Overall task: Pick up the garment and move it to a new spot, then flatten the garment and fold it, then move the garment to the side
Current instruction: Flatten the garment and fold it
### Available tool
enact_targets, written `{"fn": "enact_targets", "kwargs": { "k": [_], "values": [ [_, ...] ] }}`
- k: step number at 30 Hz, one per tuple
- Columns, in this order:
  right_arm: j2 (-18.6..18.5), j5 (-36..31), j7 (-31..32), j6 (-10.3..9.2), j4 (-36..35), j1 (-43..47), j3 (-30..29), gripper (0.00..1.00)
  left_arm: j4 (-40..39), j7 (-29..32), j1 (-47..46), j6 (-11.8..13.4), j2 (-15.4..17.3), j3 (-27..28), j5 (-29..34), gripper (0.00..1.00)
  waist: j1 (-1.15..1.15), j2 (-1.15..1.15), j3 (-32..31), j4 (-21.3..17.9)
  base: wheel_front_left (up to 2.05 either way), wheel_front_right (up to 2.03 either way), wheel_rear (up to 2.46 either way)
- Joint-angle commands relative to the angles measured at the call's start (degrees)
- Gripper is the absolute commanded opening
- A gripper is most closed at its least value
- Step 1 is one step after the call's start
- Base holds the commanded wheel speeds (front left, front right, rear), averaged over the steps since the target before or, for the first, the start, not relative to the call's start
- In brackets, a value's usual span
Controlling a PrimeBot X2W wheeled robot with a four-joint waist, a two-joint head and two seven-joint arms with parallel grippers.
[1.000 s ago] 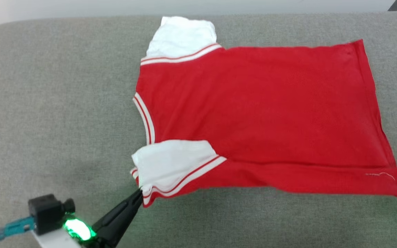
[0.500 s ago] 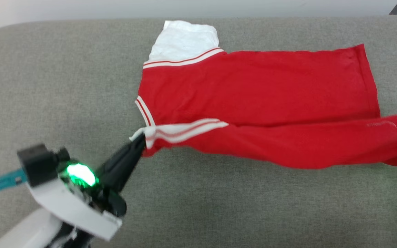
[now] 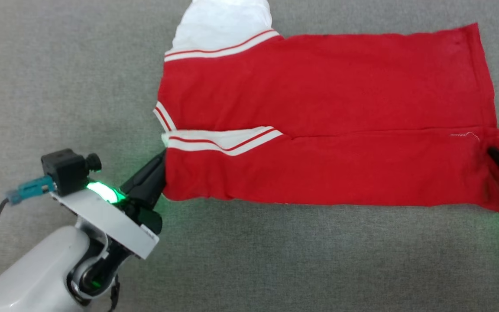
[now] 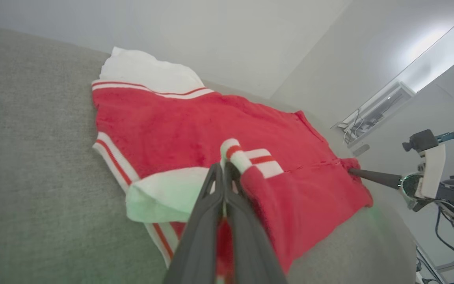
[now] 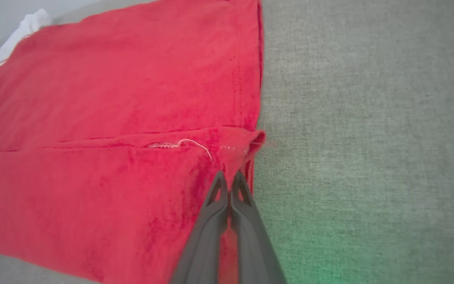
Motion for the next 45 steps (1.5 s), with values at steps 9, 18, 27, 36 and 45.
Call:
{"fn": "enact_targets", "kwargs": {
  "k": [9, 18, 27, 36, 45],
  "values": [
    [-0.5, 0.0, -5.5, -0.05, 5.6, -1.9, 5.7, 0.0, 9.4, 0.0, -3.4, 0.2, -0.2, -6.6, 3.8, 0.33, 0.0, 0.0, 1.1, -1.2, 0.0, 0.0, 0.0],
    [-1.8, 0.7, -11.1, -0.05, 6.3, 0.1, 6.6, 1.0, 14.1, 2.1, -7.7, 0.2, 5.3, -11.4, 3.9, 1.0, 0.0, 0.0, -5.7, -1.0, 0.0, 0.0, 0.0],
    [-1.4, 1.6, -12.2, -0.05, 5.0, 2.5, 6.3, 1.0, 9.6, 21.7, -11.7, 4.7, 11.5, -13.0, -2.3, 1.0, 0.0, 0.0, -10.3, -2.0, 0.0, 0.0, 0.0],
    [-0.6, 2.4, -11.4, -0.04, 4.2, 2.7, 8.4, 1.0, -0.7, 36.8, -10.1, 11.2, 14.1, -13.0, -14.9, 1.0, 0.0, 0.0, -8.5, -4.9, 0.0, 0.0, 0.0],
    [0.0, 2.8, -11.8, -0.04, 3.9, 0.6, 9.4, 1.0, 5.4, 42.8, -9.7, 10.7, 11.2, -15.2, -18.0, 1.0, 0.0, 0.0, -5.6, -7.8, 0.0, 0.0, 0.0]
  ]
}}
